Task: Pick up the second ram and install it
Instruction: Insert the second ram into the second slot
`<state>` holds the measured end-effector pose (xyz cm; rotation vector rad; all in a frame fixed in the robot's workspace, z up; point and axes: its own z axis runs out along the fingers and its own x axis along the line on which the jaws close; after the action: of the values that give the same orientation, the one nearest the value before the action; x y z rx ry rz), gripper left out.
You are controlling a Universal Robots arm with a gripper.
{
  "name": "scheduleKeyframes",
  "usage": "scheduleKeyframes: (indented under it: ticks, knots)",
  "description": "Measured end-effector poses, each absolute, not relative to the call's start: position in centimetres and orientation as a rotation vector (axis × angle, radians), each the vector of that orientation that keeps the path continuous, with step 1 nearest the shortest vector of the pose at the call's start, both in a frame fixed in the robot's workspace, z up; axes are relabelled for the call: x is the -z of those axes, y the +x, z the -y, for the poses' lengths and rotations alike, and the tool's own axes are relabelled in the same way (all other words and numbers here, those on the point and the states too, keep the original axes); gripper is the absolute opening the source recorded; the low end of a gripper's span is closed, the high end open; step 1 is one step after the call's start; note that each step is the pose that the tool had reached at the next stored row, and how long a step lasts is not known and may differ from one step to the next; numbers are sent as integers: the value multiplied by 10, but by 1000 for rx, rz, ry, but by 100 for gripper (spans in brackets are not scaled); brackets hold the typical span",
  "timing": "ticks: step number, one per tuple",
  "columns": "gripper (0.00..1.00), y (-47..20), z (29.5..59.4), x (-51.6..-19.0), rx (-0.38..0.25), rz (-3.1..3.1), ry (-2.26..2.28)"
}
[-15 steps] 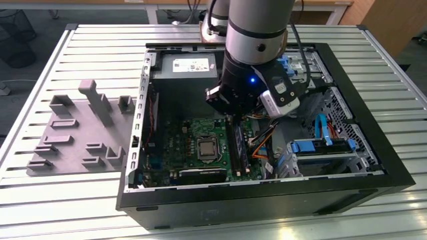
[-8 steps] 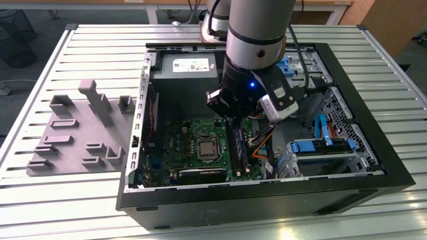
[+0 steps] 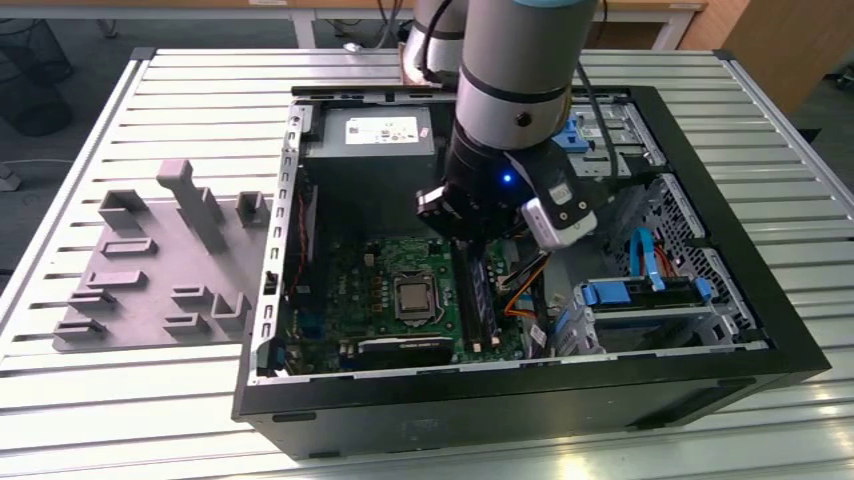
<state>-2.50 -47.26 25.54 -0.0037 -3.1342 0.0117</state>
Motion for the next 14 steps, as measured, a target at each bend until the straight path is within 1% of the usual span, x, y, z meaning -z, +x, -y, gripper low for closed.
scheduleKeyframes:
  ticks: [8,14]
  knots:
    - [14,-24,473,-241,-11,3133,-4]
    - [14,-24,473,-240,-4,3133,2]
